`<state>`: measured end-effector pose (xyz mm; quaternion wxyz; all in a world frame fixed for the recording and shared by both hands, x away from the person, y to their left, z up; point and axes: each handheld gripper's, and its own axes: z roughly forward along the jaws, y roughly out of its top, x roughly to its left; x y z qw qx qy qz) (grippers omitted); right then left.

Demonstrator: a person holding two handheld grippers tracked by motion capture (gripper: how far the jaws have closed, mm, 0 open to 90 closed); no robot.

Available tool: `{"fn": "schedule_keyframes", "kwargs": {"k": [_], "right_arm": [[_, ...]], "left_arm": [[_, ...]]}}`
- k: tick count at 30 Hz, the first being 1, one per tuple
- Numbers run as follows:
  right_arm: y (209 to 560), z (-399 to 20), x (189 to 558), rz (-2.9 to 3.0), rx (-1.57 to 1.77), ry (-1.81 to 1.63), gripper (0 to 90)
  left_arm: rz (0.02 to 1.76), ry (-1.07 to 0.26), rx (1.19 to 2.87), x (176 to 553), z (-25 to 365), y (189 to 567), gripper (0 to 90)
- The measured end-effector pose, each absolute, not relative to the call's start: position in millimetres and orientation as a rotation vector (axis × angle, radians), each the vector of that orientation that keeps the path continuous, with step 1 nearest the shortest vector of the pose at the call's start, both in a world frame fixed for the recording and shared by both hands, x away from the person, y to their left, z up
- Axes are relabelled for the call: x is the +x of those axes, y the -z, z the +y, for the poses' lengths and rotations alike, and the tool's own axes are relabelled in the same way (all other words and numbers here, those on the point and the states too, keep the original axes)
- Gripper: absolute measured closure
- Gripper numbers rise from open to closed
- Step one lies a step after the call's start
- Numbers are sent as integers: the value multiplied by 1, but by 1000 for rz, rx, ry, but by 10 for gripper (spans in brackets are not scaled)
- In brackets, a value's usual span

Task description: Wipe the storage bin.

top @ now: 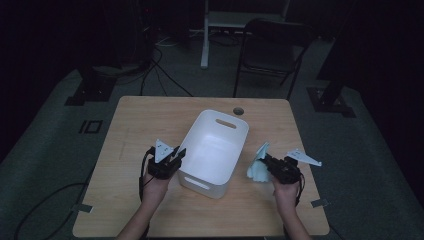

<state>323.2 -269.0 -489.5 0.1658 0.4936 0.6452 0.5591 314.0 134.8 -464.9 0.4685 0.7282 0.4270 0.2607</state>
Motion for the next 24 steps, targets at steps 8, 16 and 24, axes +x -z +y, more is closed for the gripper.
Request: {"fn": "schedule_keyframes", "kwargs": {"k": [8,16,24], "right_arm": [[513,-300,352,1762,1567,-1354,722],[520,-302,358,1779,1595,-1323,386],[521,-295,358,1838,1593,-1355,187]], "left_arm": [[1035,-603,1787,318,139,465,608],[1024,-577,1801,319,141,463,415],[1026,-578,1753,317,148,456,273]]}}
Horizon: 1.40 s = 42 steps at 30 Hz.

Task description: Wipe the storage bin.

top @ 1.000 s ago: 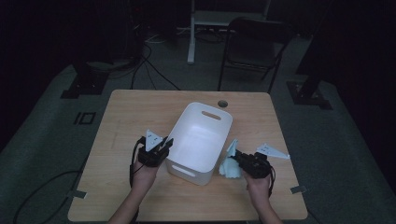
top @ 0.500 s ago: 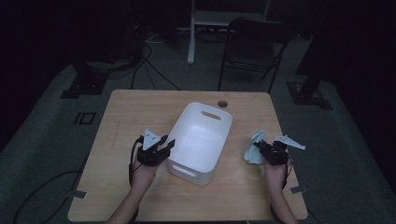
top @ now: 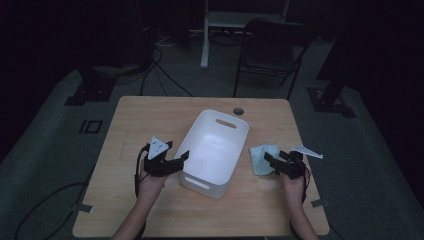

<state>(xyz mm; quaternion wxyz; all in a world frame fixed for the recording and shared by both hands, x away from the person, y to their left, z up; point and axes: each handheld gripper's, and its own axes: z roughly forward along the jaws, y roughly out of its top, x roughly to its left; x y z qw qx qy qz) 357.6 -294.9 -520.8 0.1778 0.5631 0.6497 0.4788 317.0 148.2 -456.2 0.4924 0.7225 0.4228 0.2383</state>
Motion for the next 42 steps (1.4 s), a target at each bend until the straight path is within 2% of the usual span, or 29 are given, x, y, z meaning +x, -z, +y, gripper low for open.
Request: {"fn": "schedule_keyframes", "kwargs": {"k": [5,9,17,26,32,42], "right_arm": [[524,-292,357,1855,1576,-1346,179],[524,-291,355,1886,1569,-1338,180],[517,-284,349,1916,1503,-1342,180],[510,-285,342,1905,1472,-1351,180],[510,-290,336,1911,1456,-1335,181],[520,-297,329,1908,1485,-1324,181]], "left_arm": [[1010,-581,1741,317,155,455,180],[987,-555,1723,315,159,451,157],[931,-528,1694,306,174,443,157],[981,-618,1669,293,209,437,157],[1028,-607,1652,287,234,450,157],[1082,-606,1691,281,243,476,157]]}}
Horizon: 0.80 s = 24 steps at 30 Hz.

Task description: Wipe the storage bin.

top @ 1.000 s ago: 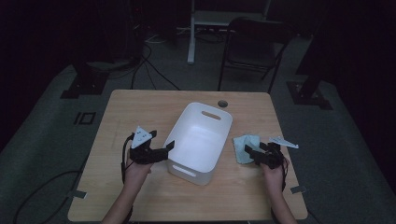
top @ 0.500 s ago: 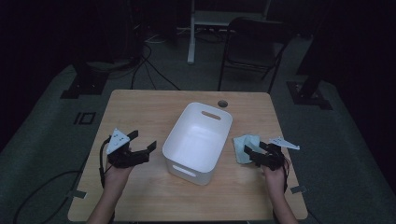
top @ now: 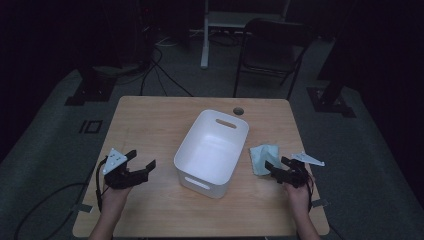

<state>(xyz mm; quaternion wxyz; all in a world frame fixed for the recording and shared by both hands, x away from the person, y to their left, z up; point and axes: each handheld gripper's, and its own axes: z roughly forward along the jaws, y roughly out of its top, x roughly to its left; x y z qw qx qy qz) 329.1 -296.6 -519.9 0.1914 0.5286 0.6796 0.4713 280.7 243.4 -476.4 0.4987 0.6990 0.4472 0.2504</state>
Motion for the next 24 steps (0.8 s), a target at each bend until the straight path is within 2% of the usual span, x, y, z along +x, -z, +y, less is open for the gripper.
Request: {"fn": "schedule_keyframes", "kwargs": {"k": [10,24], "right_arm": [[530,-292,313,1918,1487,-1290,181],[532,-292,292,1891,1461,-1261,181]], "left_arm": [[1157,-599,1742,269,248,509,157],[1247,-573,1775,257,255,529,157]]}}
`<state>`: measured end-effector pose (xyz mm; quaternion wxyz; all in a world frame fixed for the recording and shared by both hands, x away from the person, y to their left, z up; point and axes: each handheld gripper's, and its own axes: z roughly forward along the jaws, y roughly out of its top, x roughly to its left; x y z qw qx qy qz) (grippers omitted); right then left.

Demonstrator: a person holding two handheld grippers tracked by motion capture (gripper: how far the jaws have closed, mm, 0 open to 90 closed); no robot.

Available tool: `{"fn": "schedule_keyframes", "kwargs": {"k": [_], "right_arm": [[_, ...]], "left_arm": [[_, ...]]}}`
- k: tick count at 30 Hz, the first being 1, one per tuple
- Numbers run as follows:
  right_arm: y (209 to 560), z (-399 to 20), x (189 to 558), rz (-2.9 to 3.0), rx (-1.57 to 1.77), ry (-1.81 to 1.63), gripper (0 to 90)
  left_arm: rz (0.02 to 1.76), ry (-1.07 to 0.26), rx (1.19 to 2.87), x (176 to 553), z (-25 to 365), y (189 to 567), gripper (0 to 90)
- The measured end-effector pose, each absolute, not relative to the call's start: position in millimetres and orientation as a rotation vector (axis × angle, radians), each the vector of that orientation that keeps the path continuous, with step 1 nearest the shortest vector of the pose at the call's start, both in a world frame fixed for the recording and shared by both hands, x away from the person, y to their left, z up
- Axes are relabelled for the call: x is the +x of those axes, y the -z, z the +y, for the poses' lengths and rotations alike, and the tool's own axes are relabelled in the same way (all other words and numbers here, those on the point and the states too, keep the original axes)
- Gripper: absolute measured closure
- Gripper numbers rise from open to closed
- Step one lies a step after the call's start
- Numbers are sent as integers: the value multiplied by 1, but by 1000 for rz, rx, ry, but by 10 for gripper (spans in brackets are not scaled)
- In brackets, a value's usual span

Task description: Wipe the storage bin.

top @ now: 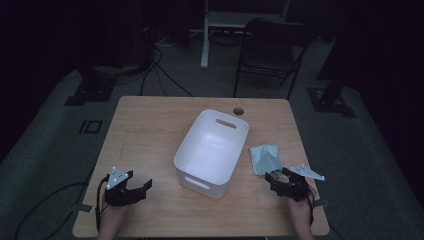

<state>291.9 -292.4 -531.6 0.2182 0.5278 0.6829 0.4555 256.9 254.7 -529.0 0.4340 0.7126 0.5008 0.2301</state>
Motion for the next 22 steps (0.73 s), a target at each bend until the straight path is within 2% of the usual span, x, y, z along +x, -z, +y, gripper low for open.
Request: {"fn": "schedule_keyframes", "kwargs": {"k": [12,22], "right_arm": [[539,-304,295,1836,1496,-1240,164],[545,-306,299,1844,1521,-1232,165]], "left_arm": [[1398,-665,1756,255,253,538,157],[1494,-629,1737,258,257,546,157]]}}
